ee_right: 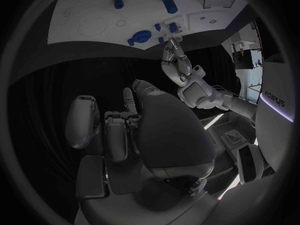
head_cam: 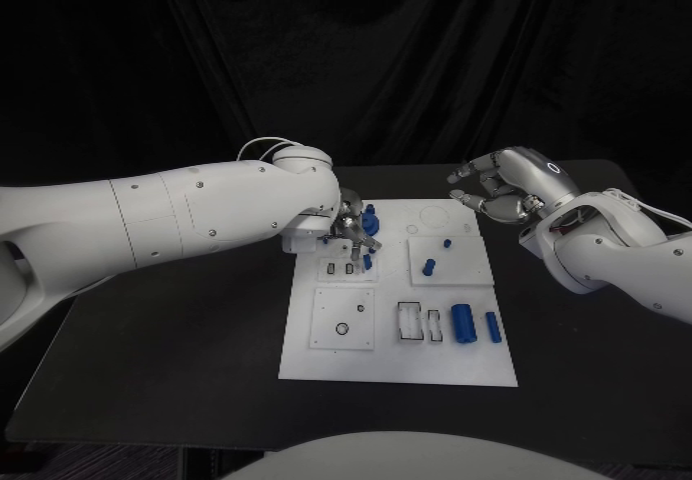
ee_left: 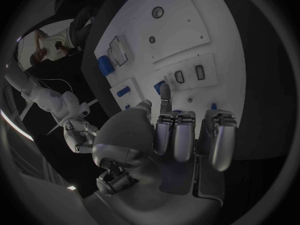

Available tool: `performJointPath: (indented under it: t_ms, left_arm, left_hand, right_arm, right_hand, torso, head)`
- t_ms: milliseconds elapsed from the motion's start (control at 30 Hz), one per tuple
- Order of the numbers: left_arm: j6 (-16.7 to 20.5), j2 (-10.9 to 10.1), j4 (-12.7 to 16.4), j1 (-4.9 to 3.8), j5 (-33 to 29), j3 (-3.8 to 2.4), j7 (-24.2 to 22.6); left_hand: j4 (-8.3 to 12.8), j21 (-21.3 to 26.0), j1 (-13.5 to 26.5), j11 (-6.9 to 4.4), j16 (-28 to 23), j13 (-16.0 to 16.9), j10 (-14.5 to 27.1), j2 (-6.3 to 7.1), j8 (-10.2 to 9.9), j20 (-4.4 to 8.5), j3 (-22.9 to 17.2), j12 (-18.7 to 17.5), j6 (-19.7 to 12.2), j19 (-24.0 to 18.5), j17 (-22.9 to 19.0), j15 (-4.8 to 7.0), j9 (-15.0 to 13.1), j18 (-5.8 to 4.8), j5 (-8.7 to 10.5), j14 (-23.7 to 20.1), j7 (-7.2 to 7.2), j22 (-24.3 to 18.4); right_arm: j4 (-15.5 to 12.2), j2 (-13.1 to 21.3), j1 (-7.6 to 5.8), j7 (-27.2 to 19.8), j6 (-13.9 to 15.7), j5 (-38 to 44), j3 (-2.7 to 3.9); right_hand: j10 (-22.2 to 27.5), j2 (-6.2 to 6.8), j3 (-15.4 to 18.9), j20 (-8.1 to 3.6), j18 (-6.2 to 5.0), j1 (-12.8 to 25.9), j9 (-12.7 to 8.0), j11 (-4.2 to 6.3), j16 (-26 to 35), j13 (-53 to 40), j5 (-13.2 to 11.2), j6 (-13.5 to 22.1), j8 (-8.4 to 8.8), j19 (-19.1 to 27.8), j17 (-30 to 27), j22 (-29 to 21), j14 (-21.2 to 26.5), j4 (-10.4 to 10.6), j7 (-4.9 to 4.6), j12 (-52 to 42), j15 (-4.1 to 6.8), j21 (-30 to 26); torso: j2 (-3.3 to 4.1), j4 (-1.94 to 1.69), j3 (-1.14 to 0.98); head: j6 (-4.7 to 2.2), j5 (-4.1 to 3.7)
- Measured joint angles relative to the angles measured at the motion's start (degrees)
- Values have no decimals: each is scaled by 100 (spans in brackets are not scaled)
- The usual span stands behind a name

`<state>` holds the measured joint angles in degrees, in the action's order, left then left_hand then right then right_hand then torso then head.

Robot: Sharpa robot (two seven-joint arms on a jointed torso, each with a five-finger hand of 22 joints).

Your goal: Assemble the parts on the task board

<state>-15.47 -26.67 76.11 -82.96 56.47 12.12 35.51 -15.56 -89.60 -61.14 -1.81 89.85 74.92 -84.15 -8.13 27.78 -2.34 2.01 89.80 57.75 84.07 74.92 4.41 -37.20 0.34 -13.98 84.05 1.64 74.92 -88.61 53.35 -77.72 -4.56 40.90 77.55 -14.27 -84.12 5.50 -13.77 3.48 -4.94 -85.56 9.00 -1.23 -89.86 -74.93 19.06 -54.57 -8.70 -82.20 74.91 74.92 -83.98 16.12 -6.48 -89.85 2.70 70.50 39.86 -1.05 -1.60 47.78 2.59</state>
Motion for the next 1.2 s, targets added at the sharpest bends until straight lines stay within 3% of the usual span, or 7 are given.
performJointPath:
  t_ms: [300, 600, 1200]
  left_arm:
    - [36, 52, -109, 120, -2, -2, -5]
    - [47, 114, -225, 207, -4, 0, -23]
    - [61, 177, -321, 248, -6, -1, -144]
  left_hand:
    - [8, 0, 2, 0, 0, 0, 0, 2, -66, 20, -55, 0, -2, -21, 0, 0, -37, 1, -46, 0, 2, 0]
    - [40, 0, -46, 1, 0, 0, 0, 4, -177, 20, -119, 0, -53, -21, 0, 0, -53, 1, -89, 0, 53, 0]
    - [79, 0, -68, 1, 0, 0, 0, 27, -294, 20, -190, 0, -74, -20, -1, -1, -80, 1, -89, 0, 73, 0]
  right_arm:
    - [-18, -4, 7, 1, -6, -1, 0]
    - [-53, 0, 9, 6, -17, -1, 0]
    - [-44, -18, 17, 38, -80, -1, 0]
  right_hand:
    - [0, 0, 0, 0, 0, 0, -5, 0, 0, 1, 0, 0, 23, 0, 0, 0, 0, 0, 0, 0, 0, 0]
    - [20, 0, 0, 0, 0, 0, -4, -20, 0, 1, -1, 0, 23, 0, 0, -1, 0, 0, 0, 0, 0, 0]
    - [21, 0, -17, 0, 0, 0, -4, -21, 0, 2, 23, -20, 22, 0, 0, -1, 0, -17, -20, 0, 0, -39]
  torso:
    - [-7, 7, 14]
    - [-7, 5, 12]
    - [7, 3, 18]
  head:
    - [-9, 22]
    - [-1, -19]
    - [30, 5]
